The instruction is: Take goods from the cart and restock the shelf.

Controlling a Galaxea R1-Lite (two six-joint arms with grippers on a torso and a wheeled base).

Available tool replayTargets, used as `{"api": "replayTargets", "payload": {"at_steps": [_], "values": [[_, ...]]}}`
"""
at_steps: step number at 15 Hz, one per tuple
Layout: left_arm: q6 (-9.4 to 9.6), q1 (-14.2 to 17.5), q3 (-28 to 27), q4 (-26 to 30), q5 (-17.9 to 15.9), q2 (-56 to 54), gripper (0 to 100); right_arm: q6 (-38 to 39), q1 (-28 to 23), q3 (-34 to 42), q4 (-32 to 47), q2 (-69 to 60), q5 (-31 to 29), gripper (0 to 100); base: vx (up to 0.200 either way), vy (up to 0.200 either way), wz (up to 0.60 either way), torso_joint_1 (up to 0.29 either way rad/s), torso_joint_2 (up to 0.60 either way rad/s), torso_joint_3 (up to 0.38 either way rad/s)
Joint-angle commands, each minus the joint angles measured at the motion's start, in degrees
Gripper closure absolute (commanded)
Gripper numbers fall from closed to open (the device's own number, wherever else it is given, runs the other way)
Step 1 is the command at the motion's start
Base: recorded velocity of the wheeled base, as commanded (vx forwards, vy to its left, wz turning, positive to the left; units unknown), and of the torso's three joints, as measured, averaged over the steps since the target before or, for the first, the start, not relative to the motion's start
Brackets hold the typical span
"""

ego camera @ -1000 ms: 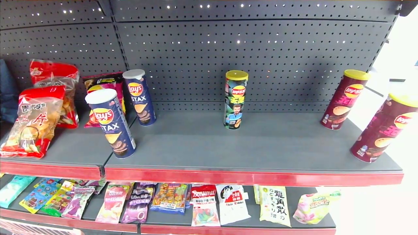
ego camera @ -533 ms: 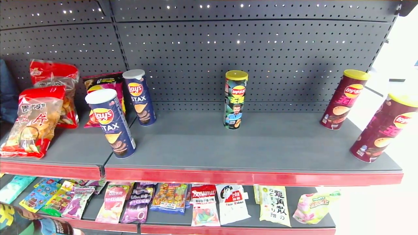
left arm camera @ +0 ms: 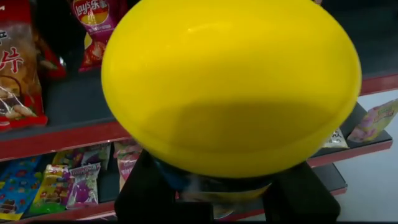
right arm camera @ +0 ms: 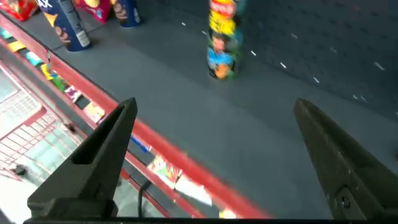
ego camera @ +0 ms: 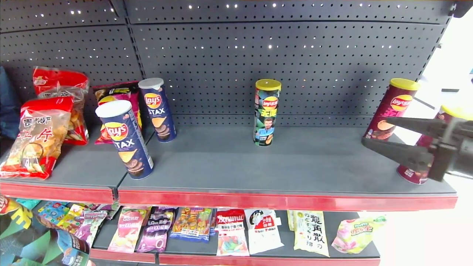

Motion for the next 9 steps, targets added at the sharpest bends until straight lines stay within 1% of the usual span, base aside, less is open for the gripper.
{"api": "replayTargets", "payload": {"at_steps": [1,3,5,6,7,9], "values": [[0.04,0.04,-0.06,0.02,-0.3,0.27,100,-0.28,5.21,-7.65,-4.69,18.19,-0.91,0,0.0,0.0,0.0,0.0,0.0,0.0],[0.04,0.04,0.2,0.11,-1.53,0.18,100,-0.28,5.91,-13.19,-6.36,24.34,-1.88,0,0.0,0.0,0.0,0.0,0.0,0.0],[0.3,0.04,0.47,0.11,-1.62,0.44,100,-0.28,7.41,-18.55,-6.8,29.17,-3.19,0,0.0,0.0,0.0,0.0,0.0,0.0],[0.3,0.04,0.47,0.11,-1.53,0.44,100,-0.19,7.76,-20.04,-6.8,30.49,-3.63,0,0.0,0.0,0.0,0.0,0.0,0.0],[0.3,0.04,0.38,0.11,-1.45,0.44,100,-0.28,8.28,-23.47,-6.8,33.48,-4.07,0,0.0,0.0,0.0,0.0,0.0,0.0],[0.3,0.13,0.47,0.11,-1.45,0.44,100,-0.28,9.16,-26.46,-6.8,36.55,-4.95,0,0.0,0.0,0.0,0.0,0.0,0.0]]}}
